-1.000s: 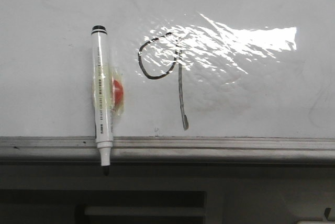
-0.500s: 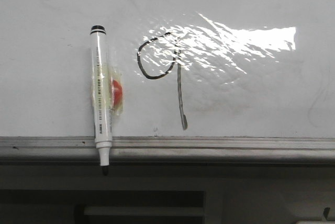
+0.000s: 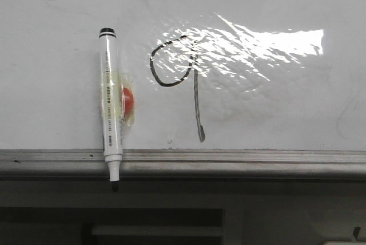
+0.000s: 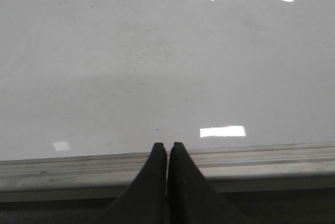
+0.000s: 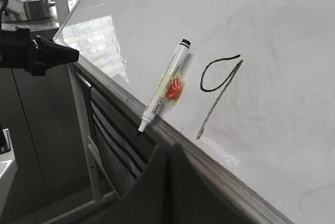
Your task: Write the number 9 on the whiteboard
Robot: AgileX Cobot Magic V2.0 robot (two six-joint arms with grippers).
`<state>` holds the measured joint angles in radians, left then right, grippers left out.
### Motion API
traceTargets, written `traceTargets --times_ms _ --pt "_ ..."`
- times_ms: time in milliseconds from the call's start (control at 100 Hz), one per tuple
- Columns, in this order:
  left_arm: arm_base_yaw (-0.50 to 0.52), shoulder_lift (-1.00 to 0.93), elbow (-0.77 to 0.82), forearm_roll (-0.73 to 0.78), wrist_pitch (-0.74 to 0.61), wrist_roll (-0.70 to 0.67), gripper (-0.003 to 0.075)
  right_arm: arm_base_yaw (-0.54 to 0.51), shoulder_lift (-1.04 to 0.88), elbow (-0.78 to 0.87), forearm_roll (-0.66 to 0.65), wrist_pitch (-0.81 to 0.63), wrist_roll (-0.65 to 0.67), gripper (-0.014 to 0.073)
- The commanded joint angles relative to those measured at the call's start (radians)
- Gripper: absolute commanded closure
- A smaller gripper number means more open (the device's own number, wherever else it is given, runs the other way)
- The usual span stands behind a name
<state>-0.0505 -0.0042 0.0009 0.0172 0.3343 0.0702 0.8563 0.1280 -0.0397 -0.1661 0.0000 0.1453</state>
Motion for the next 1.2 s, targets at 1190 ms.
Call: traceTargets --times_ms 1190 --pt "0.001 -0.028 0.018 0.002 -0.056 -0.008 0.0741 -0.929 -0.129 0.078 0.002 0.036 0.036 0.0655"
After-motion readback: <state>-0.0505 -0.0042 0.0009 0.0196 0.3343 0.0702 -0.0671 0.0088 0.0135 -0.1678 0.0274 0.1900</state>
